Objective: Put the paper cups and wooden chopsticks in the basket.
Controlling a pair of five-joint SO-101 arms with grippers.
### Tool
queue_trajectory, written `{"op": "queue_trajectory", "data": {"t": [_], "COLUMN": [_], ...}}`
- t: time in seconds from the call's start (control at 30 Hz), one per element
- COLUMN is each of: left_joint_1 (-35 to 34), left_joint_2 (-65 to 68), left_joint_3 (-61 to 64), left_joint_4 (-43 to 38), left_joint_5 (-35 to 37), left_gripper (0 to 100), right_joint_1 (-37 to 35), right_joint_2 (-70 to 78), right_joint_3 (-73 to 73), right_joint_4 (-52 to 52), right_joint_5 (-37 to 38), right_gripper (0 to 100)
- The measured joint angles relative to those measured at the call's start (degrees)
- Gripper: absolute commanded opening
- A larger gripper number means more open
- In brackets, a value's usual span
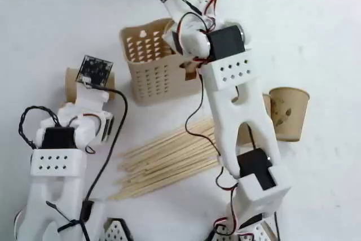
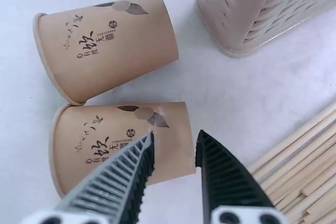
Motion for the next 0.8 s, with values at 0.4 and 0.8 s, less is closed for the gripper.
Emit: {"op": "queue_trajectory", "data": {"t": [0.4,0.8], "left_joint_1": [-5.45,-19.60], "left_joint_2": [0.00,13.80], "left_joint_3": [-12.48,-41.58], "left_joint_4": [7.03,16.35], "left_joint_5": [0.26,-4.04], "left_gripper": [15,25], "right_joint_1": [1.58,17.05], "right_joint_2": [-14.77,-20.48], "right_joint_3": [6.24,41.76], "right_joint_4": [15.12,5.80], "right_joint_5": [-2.37,-4.48], "right_gripper": [1.8,1.7]}}
